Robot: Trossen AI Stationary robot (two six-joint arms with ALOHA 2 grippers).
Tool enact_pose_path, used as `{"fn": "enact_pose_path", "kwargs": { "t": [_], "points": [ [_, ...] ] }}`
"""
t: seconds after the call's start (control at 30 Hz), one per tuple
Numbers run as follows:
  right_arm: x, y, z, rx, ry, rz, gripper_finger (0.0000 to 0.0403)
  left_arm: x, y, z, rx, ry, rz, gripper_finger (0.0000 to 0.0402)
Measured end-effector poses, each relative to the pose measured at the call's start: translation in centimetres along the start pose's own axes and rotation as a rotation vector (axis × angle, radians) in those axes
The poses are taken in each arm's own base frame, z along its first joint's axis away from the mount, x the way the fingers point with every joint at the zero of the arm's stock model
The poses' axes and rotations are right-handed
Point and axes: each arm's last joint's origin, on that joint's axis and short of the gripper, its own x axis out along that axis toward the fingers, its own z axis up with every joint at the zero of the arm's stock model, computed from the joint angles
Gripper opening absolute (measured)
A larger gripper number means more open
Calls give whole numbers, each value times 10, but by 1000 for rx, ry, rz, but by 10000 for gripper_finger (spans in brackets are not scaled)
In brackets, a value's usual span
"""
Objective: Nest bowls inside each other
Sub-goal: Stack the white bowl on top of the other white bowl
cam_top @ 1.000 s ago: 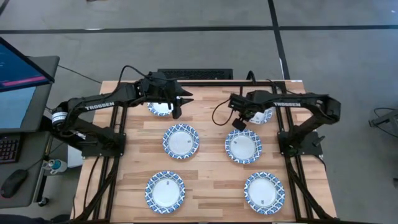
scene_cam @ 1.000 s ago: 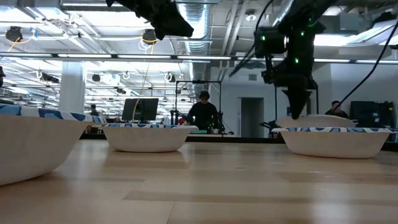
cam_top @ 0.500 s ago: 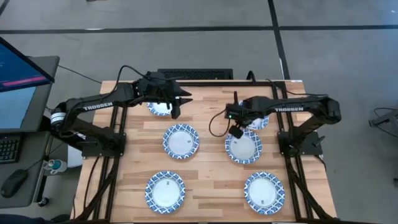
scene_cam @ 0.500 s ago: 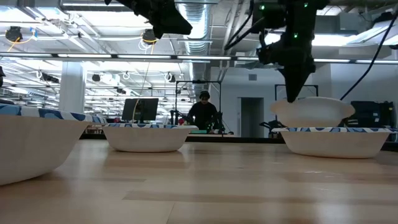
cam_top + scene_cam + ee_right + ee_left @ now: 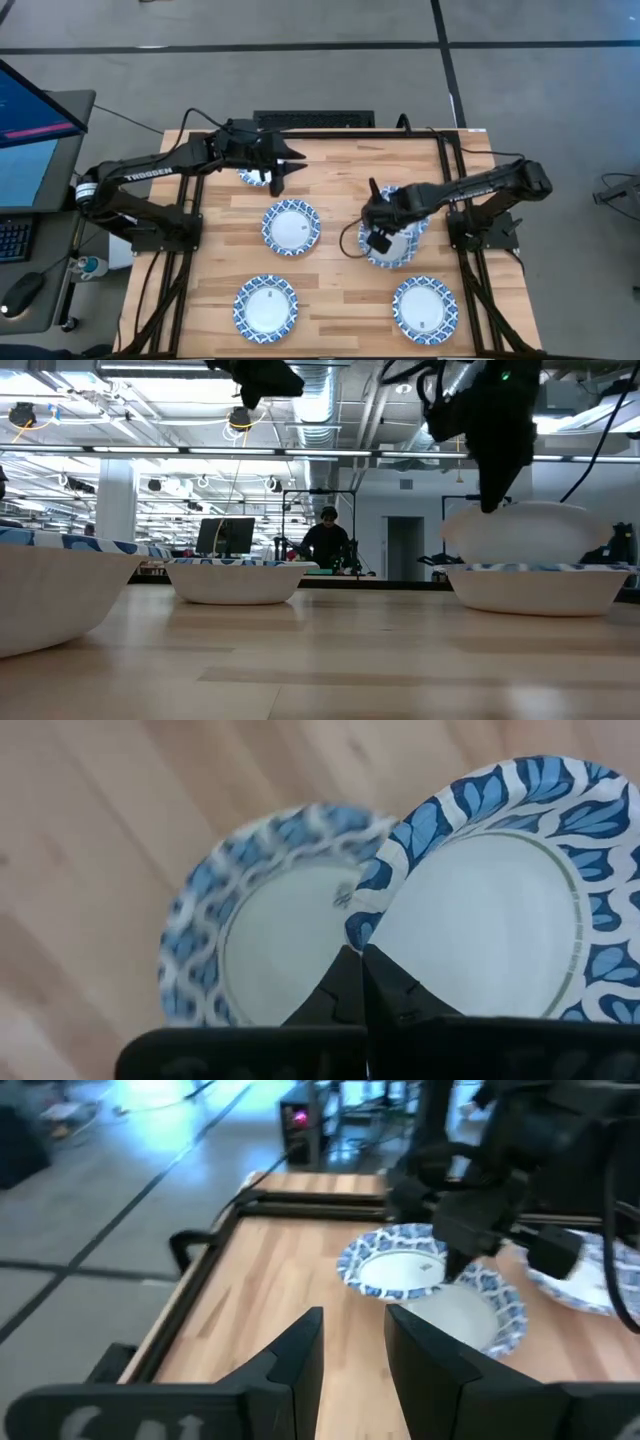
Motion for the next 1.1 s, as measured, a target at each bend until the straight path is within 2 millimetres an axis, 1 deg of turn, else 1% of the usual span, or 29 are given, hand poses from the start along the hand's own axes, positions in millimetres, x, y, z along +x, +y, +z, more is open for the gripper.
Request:
{"fn": "enact_pose_path", "kwargs": {
  "t": [0.17, 0.3, 0.4, 0.47, 0.57, 0.67, 0.73, 0.8, 0.93, 1.1],
  "points": [
    [-19, 20, -4, 8, -70, 32, 1, -7, -20, 4, 44, -22, -124, 100],
    [-35, 32, -5, 59, -158, 40, 1, -11, -36, -1, 63, 45, -185, 100],
    [-36, 45, -6, 93, -171, 48, 1, -12, -48, -6, 82, 99, -234, 100],
    [-32, 56, -8, 71, -151, 33, 1, -13, -56, -8, 93, 113, -273, 100],
    [-24, 81, -6, 26, -123, 16, 1, -13, -64, -8, 105, 116, -304, 100],
    [-16, 105, -2, -22, -73, -68, 1, -16, -69, -7, 114, 111, -324, 100],
    [-12, 117, 3, -38, -43, -120, 1, -18, -72, -6, 119, 104, -333, 100],
    [-8, 125, 8, -59, -12, -160, 1, -21, -73, -6, 120, 104, -336, 100],
    [8, 141, 18, -104, 8, -182, 5, -28, -72, -4, 121, 94, -328, 100],
    [25, 146, 21, -102, 62, -200, 23, -37, -71, -3, 122, 87, -327, 100]
  ]
}}
